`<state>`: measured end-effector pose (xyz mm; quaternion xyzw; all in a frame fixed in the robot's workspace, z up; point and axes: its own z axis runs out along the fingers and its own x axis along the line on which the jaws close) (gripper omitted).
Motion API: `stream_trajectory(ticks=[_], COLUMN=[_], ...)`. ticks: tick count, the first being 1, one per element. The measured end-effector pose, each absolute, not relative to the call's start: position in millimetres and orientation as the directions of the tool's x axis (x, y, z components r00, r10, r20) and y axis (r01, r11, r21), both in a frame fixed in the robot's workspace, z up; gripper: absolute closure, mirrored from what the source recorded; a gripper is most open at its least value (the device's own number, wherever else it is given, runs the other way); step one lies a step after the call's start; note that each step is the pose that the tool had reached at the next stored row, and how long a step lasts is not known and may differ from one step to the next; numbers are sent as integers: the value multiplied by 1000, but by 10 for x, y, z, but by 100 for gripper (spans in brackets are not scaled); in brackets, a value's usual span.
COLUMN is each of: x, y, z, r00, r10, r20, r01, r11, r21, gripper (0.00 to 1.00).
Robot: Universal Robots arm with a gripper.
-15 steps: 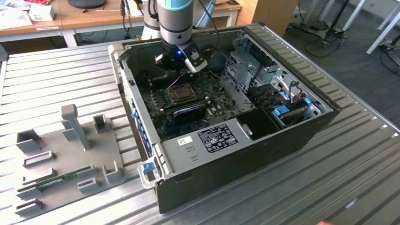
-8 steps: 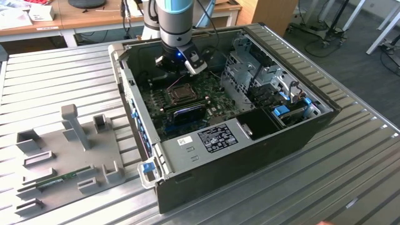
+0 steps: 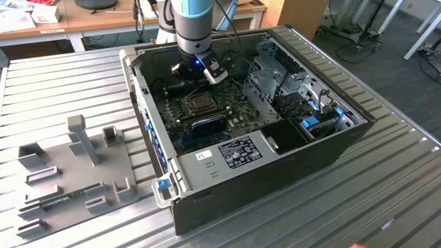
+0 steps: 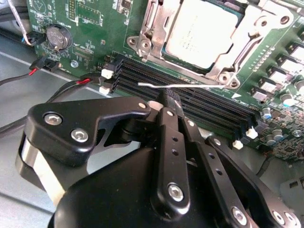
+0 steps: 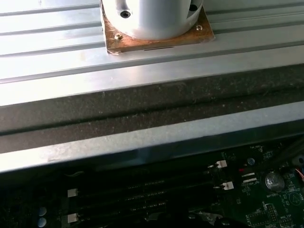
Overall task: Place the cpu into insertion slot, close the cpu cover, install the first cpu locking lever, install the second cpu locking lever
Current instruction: 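Install the first cpu locking lever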
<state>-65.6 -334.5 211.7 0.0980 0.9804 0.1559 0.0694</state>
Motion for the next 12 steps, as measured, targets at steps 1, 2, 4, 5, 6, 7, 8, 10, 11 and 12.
stream_trajectory(ticks=[1, 2, 4, 5, 6, 7, 8, 10, 11, 12], x=[-657, -657, -656, -656, -656, -656, -656, -656, -656, -656], y=[-3347, -3349, -3352, -3355, -3358, -3360, -3363, -3367, -3368, -3369], z=[2116, 2115, 2114, 2114, 2114, 2114, 2114, 2115, 2115, 2115], r00=[-971, -971, -971, -971, -971, -971, -971, -971, -971, -971], r10=[214, 214, 214, 213, 213, 213, 213, 213, 213, 213], r20=[-106, -106, -106, -107, -107, -107, -107, -107, -108, -108], r01=[171, 171, 170, 170, 170, 170, 170, 171, 171, 171], r11=[932, 933, 933, 933, 934, 934, 934, 935, 935, 935], r21=[319, 318, 317, 316, 315, 314, 314, 312, 311, 310], gripper=[89, 89, 89, 89, 89, 89, 89, 89, 89, 89])
